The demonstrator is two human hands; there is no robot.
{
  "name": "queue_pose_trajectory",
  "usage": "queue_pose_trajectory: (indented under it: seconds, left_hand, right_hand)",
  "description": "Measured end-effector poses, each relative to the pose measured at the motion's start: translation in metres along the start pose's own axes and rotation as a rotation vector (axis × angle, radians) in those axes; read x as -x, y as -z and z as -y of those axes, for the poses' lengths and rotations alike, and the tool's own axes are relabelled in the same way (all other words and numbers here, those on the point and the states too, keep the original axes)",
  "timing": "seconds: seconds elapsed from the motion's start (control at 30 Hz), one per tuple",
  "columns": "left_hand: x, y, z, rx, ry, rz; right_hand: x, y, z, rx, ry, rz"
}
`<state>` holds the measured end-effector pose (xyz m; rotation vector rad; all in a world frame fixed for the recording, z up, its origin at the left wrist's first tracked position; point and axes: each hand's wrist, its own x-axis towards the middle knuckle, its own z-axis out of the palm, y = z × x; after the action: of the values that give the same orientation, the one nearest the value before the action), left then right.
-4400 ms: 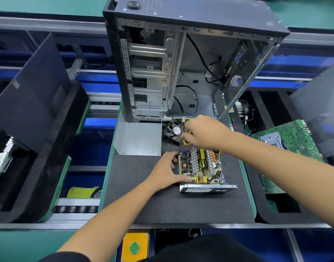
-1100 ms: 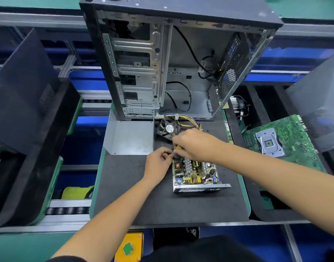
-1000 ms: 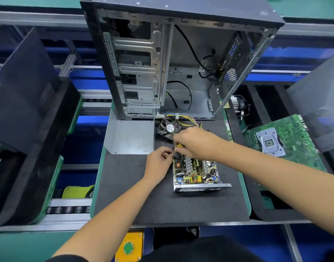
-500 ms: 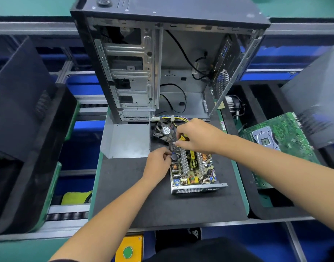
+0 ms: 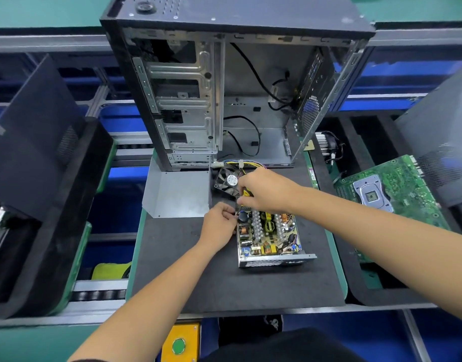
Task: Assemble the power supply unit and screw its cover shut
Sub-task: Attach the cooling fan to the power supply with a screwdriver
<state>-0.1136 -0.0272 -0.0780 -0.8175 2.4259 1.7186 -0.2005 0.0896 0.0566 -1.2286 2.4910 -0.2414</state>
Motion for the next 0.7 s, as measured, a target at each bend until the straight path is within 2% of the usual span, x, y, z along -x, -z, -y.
queue_pose_trajectory:
  seconds: [0.17, 0.3, 0.37, 0.43, 0.53, 0.7]
  left_hand:
    - [0.008, 0.003, -0.001, -0.008, -0.066, 0.050]
    - [0.017, 0.016, 0.000, -0.002, -0.160, 0.321]
    - [0.017, 0.021, 0.002, -0.091, -0.185, 0.462]
    - [0.016, 0.023, 0.003, -0.247, -0.250, 0.526]
    - [0.013, 0.021, 0.002, -0.364, -0.320, 0.521]
    - [0.011, 0.019, 0.001, -0.350, -0.281, 0.464]
  right_hand:
    - [0.001, 0.006, -0.002, -0.011, 0.007, -0.005]
    - [0.004, 0.019, -0.007, -0.094, -0.010, -0.083]
    - [0.005, 0.023, -0.008, -0.181, -0.035, -0.103]
    - [0.006, 0.025, -0.008, -0.210, -0.041, -0.106]
    - [0.006, 0.024, -0.007, -0.222, -0.034, -0.116]
    - [0.009, 0.021, -0.009, -0.174, -0.033, -0.128]
